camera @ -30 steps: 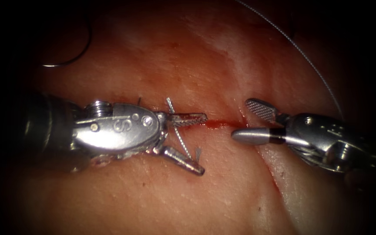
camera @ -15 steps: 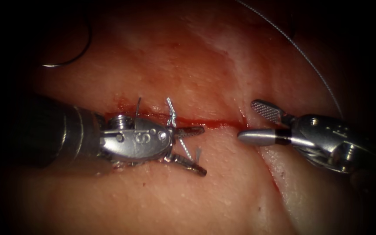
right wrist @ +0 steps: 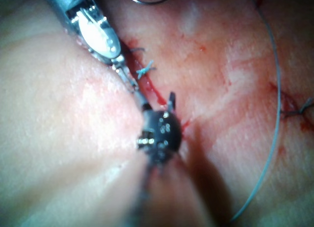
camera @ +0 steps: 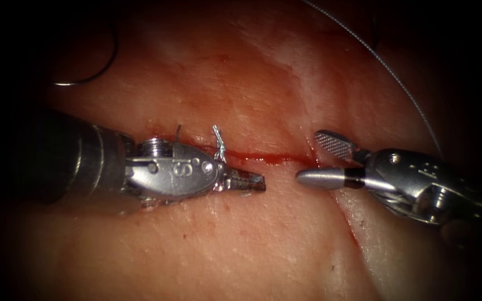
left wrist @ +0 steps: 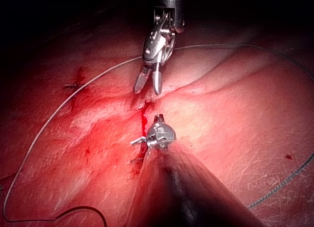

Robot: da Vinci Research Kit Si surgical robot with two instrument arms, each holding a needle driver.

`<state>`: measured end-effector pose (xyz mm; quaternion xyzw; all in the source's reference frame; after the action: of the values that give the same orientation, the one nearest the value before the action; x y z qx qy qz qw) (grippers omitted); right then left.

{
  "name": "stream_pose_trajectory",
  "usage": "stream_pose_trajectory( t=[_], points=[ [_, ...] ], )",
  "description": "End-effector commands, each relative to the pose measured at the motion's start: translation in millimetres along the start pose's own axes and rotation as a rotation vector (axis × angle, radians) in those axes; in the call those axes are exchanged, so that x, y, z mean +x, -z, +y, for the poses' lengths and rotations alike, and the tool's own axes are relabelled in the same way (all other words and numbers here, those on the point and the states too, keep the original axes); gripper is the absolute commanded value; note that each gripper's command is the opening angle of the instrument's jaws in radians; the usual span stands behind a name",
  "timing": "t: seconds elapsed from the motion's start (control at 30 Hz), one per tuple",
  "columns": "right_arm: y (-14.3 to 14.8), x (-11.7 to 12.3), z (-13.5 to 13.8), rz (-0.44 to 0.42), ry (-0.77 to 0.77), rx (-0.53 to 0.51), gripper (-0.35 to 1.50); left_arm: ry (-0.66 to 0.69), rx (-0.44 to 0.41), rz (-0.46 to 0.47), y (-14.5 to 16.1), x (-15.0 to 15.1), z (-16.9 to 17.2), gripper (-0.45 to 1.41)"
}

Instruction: Wound Closure

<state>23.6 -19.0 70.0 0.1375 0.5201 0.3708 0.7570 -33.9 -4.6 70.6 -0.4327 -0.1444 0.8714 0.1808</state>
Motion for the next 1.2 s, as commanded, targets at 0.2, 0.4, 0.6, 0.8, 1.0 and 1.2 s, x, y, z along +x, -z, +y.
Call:
stream_pose_trajectory(
  t=[0.2,0.4,0.6,0.8,1.0,1.2],
  points=[
    [-2.9,-1.1,-0.4,0.031,0.066,0.041,1.14,0.022,0.022,0.041,1.8,1.3,-2.3,-0.45],
    [-4.8,-0.9,-0.5,0.052,0.113,0.046,1.14,0.027,0.046,0.04,2.6,0.7,-3.8,-0.45],
    [-6.4,0.1,-1.8,0.055,0.135,0.045,1.16,0.034,0.062,0.052,3.4,0.2,-4.9,-0.45],
    [-7.6,1.4,-3.0,0.065,0.131,0.048,1.23,0.03,0.07,0.067,4.9,0.8,-5.6,-0.45],
    [-8.6,2.5,-3.7,0.071,0.124,0.046,1.26,0.022,0.076,0.082,5.6,1.6,-6.0,-0.45],
    [-10.0,3.4,-3.7,0.072,0.129,0.035,1.26,0.019,0.073,0.086,5.6,1.8,-5.7,-0.45]
  ],
)
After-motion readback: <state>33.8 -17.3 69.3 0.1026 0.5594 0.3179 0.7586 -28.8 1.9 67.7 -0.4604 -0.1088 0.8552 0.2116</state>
